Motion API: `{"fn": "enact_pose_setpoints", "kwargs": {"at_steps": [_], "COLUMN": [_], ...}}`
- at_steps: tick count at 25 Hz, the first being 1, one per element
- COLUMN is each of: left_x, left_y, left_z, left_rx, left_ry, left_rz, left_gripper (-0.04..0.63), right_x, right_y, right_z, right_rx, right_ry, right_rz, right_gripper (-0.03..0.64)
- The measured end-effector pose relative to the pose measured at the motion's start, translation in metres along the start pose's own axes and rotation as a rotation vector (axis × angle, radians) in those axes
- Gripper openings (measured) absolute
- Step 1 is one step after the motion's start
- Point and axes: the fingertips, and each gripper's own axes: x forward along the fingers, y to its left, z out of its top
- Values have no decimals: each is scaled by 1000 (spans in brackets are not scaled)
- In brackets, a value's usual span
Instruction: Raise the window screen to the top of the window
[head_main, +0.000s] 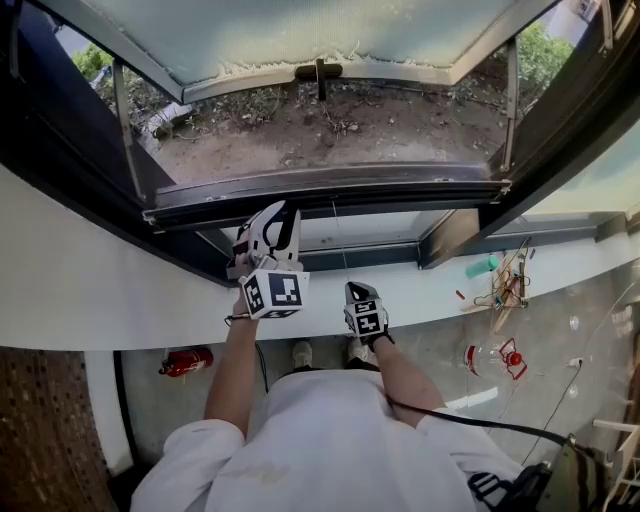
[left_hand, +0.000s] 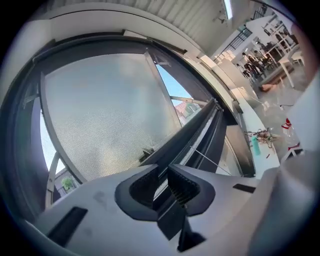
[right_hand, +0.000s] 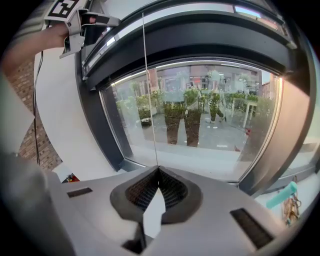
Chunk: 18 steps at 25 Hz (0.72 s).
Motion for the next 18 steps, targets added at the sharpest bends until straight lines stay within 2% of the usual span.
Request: {"fn": "enact_pose_setpoints", "kwargs": {"at_steps": [7,12,16,18], "left_x": [-14,-22,-29,-31], "left_y": [4,2,1,-2], "left_z": [-14,-22,-27,-29], "left_rx": [-244,-408,-577,-609], "left_ry": [-6,-8,-24,-19], "left_rz": [18,-4,-26,-29], "left_gripper": [55,55,33,18], "right_x": [1,0,-2,-4], "right_y": [3,3,6,6], "right_z": [14,20,20,20], "right_rx": [-11,-14,-25,-30], "right_ry": [-36,-52,-59,-63], "right_rz": [12,10,10,9], "right_gripper": [3,3,3,3]}}
